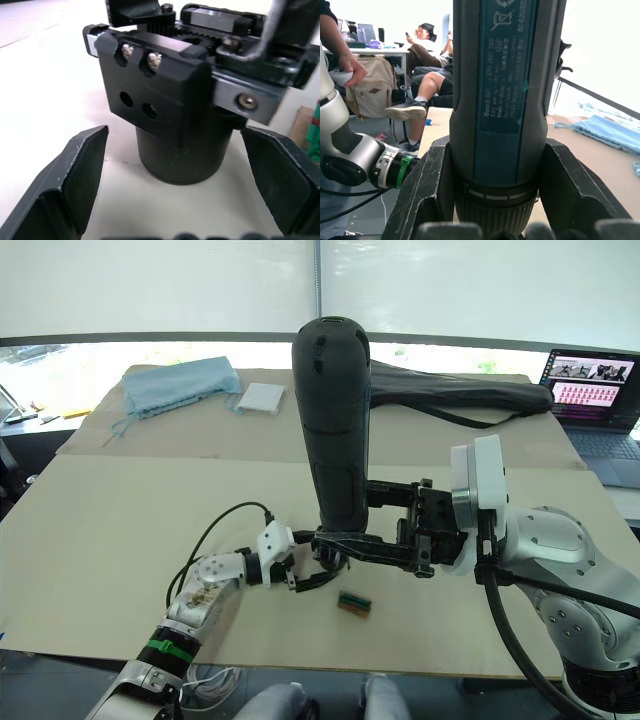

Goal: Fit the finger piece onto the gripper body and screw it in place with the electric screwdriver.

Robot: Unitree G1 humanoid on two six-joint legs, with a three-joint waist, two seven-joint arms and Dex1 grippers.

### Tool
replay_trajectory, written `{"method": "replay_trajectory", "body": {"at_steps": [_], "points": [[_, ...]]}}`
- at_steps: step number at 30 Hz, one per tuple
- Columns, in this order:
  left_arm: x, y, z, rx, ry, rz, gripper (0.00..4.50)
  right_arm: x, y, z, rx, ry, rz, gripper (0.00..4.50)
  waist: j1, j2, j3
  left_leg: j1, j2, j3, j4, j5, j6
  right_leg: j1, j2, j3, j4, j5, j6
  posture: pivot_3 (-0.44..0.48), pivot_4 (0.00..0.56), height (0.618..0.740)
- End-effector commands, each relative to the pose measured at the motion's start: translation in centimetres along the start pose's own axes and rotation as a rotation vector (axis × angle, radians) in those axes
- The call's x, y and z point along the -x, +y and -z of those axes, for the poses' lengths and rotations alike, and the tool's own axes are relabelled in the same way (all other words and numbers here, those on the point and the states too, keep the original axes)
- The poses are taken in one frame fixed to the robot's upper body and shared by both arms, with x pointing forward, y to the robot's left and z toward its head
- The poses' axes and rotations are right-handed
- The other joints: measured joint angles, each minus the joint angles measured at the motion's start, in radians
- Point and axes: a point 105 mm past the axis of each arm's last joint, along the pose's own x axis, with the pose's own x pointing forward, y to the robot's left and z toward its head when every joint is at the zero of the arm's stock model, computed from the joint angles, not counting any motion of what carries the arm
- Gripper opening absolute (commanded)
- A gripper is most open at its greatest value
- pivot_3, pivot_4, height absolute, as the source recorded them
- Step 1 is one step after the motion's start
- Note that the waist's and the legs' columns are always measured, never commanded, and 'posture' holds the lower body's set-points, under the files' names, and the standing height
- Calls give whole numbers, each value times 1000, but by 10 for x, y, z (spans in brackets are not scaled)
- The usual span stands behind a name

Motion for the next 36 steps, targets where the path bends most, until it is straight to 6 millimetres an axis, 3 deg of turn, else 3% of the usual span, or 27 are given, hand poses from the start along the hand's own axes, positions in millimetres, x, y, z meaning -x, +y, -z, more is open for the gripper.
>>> {"method": "replay_trajectory", "body": {"at_steps": [1, 3, 8, 26, 34, 36], "points": [[-10, -11, 6, 20, 37, 45, 4457, -2, 3, -11, 41, -30, -13, 1921, 0, 0, 0, 0, 0, 0, 0, 0, 0, 0, 0, 0, 0, 0, 0, 0, 150, 740], [-13, -10, 5, 19, 43, 46, 4457, -3, 2, -11, 41, -30, -12, 1921, 1, 0, 0, 0, 0, 0, 0, 0, 0, 0, 0, 0, 0, 0, 0, 0, 150, 740], [-15, -10, 5, 24, 54, 64, 2286, -3, 3, -11, 42, -30, -10, 1921, 1, 0, 0, 0, 0, 0, 0, 0, 0, 0, 0, 0, 0, 0, 0, 0, 150, 740], [-12, 18, 7, -144, 74, 238, 2280, -1, 5, -13, 41, -31, -10, 1921, -5, 0, 0, -1, 0, 0, 1, 0, 0, 0, 0, 0, 0, 0, 0, 0, 150, 740], [-10, 19, 11, -67, 84, 269, 2280, 0, 7, -12, 40, -27, -8, 1921, -9, 0, 0, -1, 0, 0, 1, 0, 0, 0, 0, 0, 0, 0, 0, 0, 150, 740], [-9, 18, 12, -57, 83, 263, 3312, 0, 8, -11, 37, -26, -8, 1921, -11, 0, 0, -1, 0, 0, 1, 0, 0, 0, 0, 0, 0, 0, 0, 0, 150, 740]]}}
